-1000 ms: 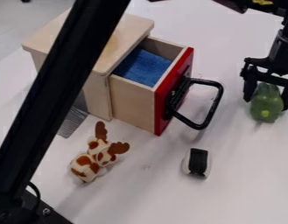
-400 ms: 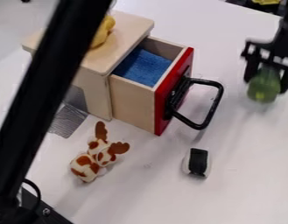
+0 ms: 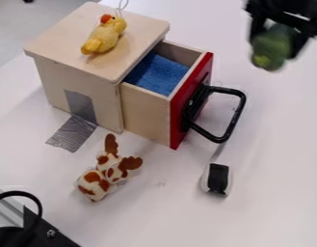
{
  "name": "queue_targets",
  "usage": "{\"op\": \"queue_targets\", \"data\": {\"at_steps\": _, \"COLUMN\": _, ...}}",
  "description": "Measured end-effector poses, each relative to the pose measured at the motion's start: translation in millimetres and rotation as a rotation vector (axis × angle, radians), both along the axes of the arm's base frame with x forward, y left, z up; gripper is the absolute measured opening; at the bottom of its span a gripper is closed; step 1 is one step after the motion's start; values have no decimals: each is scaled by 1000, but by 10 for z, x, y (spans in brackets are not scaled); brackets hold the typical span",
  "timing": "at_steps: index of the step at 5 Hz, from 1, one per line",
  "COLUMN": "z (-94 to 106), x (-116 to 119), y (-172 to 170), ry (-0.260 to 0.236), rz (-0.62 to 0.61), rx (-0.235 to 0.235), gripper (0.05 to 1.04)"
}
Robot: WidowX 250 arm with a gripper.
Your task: Take the green thing on the table and put it inside the drawer
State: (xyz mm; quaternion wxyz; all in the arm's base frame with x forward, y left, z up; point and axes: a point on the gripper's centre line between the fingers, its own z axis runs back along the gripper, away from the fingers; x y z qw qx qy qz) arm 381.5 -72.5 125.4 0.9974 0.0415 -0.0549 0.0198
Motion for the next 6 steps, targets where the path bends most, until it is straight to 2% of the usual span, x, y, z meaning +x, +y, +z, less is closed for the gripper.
{"op": "queue_targets", "data": {"at_steps": 1, "z": 169, "x": -339, "y": 296, "ry": 7, "rz": -7, "rx": -35, "gripper": 816}}
{"op": "queue_targets", "data": {"at_steps": 2, "z": 243, "x": -648, "y": 588, "ry": -9, "rz": 37, "rx": -34, "gripper": 815}}
{"op": "queue_targets", "data": {"at_steps": 4, "z": 61, "x": -709, "y": 860, "ry": 27, "rz": 44, "rx": -24, "gripper": 816}}
{"op": "queue_targets", "data": {"at_steps": 5, "z": -111, "x": -741, "y": 970, "ry": 80, "rz": 59, "rx": -14, "gripper": 815}}
{"op": "queue_targets", "data": {"at_steps": 6, "z": -247, "x": -790, "y": 1040, "ry": 121, "rz": 84, "rx": -26, "gripper": 880}}
